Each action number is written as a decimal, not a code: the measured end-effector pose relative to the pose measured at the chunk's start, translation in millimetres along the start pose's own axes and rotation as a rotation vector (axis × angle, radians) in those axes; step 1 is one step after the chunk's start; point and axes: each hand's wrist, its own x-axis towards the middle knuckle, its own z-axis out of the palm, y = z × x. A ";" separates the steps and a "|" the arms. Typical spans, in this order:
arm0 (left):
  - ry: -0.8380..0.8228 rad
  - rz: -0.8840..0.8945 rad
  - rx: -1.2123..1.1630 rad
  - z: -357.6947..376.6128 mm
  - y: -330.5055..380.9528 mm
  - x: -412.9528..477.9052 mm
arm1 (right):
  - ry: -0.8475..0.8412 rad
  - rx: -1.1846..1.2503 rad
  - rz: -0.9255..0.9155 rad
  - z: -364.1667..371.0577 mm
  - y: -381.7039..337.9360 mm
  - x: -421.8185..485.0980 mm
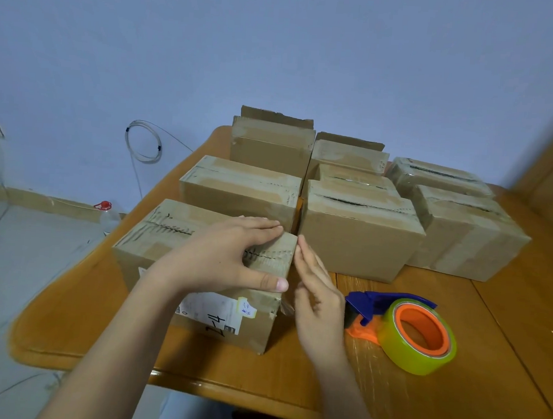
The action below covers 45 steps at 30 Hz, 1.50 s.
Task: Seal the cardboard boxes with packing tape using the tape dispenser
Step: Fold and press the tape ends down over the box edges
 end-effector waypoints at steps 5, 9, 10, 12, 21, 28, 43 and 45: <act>-0.008 -0.009 -0.021 0.4 -1.7 0.8 | 0.033 0.039 0.125 -20.1 -9.2 -5.5; -0.008 -0.018 -0.040 -1.4 1.7 -1.6 | 0.119 0.152 0.235 -24.0 -23.5 -19.1; -0.006 -0.019 -0.038 -1.4 1.7 -1.5 | 0.120 0.164 0.248 -24.0 -25.9 -21.5; -0.007 -0.025 -0.034 -1.3 1.2 -1.8 | 0.103 0.166 0.239 -23.8 -31.1 -23.9; -0.004 0.016 -0.072 0.1 -3.0 -0.1 | 0.111 0.011 0.031 -7.5 -46.2 -37.6; 0.017 -0.007 -0.106 -0.2 -0.6 -1.7 | 0.195 -0.062 -0.008 1.9 -45.2 -39.8; -0.013 -0.003 -0.057 -1.9 2.9 -2.8 | 0.157 0.128 0.125 -2.5 -39.9 -24.9; -0.019 -0.008 -0.043 -2.0 2.6 -2.8 | 0.121 0.173 0.193 -8.5 -38.5 -17.3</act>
